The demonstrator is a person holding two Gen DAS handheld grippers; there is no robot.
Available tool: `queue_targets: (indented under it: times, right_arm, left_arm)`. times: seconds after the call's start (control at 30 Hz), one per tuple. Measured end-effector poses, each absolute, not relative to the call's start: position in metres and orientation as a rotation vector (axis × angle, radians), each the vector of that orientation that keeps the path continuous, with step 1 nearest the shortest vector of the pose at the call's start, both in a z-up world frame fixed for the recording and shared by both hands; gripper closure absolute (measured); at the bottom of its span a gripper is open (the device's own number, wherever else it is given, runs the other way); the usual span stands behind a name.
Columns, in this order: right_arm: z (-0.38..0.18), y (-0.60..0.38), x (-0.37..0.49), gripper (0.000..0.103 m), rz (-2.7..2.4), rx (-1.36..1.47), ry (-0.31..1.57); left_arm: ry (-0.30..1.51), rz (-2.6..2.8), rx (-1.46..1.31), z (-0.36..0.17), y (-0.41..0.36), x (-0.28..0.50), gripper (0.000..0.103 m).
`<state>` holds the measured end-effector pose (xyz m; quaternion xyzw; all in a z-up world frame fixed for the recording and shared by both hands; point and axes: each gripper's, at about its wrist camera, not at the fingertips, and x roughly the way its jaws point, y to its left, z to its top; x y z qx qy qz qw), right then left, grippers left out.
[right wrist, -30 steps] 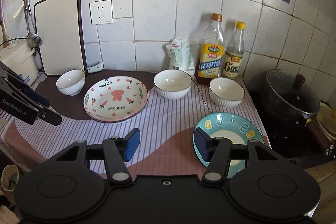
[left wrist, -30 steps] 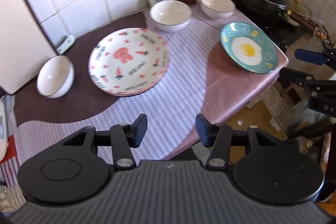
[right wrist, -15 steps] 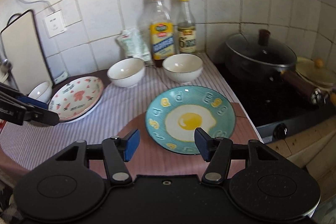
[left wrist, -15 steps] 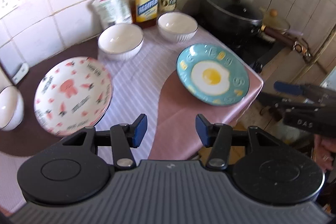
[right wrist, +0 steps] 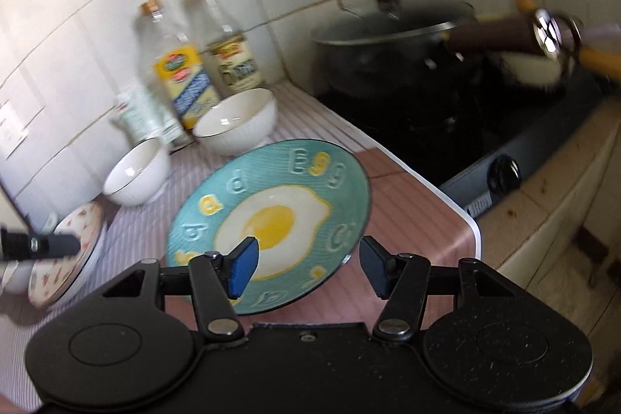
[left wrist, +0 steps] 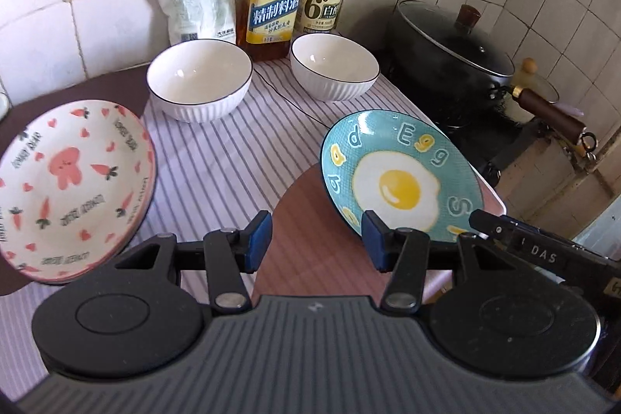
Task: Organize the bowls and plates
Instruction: 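Grasp the rim of the teal egg plate with the right gripper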
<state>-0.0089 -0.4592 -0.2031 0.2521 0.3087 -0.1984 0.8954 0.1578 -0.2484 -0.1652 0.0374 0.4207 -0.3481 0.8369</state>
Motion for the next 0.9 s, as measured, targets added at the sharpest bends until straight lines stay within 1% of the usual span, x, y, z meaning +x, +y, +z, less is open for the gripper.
queue_targets:
  times: [0.1,0.17,0.27,0.37,0.47,0.6,0.63,0.73,0.77,0.8,0.87,0.9]
  right_arm:
    - [-0.216,-0.463,-0.006,0.04,-0.441,0.535,0.626]
    - [-0.224,-0.465,-0.004,0.04,-0.458,0.54,0.616]
    - [-0.234,-0.469,-0.002,0.04,-0.452,0.564,0.597]
    - [-0.243,-0.475,0.001,0.04,-0.447,0.588,0.587]
    - [-0.246,-0.48,0.003,0.04,-0.435,0.61,0.555]
    - [-0.248,-0.487,0.008,0.04,-0.409,0.662,0.536]
    - [-0.249,-0.486,0.009,0.041,-0.406,0.666,0.533]
    - [-0.249,-0.482,0.016,0.051,-0.409,0.615,0.548]
    - [-0.249,-0.481,0.018,0.057,-0.41,0.584,0.557]
    - [-0.25,-0.48,0.02,0.068,-0.42,0.562,0.563]
    - [-0.251,-0.484,0.019,0.079,-0.438,0.564,0.559]
    - [-0.252,-0.486,0.017,0.082,-0.432,0.584,0.548]
  left_arm:
    - [0.82,-0.772,0.014,-0.184,-0.248,0.163,0.053]
    - [0.841,-0.743,0.034,-0.197,-0.257,0.171,0.055]
    - [0.886,-0.74,-0.013,-0.211,-0.264,0.185,0.054]
    - [0.894,-0.76,0.004,-0.222,-0.276,0.192,0.055]
    - [0.902,-0.783,-0.075,-0.23,-0.281,0.2,0.055]
    - [0.954,-0.769,-0.1,-0.24,-0.293,0.206,0.06]
    - [0.963,-0.777,-0.094,-0.243,-0.296,0.206,0.063]
    - [1.0,-0.812,-0.1,-0.249,-0.298,0.207,0.093]
    - [1.0,-0.811,-0.121,-0.25,-0.296,0.207,0.093]
    - [1.005,-0.811,-0.139,-0.251,-0.294,0.208,0.093]
    - [1.019,-0.811,-0.165,-0.255,-0.294,0.209,0.094]
    - [1.023,-0.81,-0.171,-0.255,-0.294,0.209,0.094]
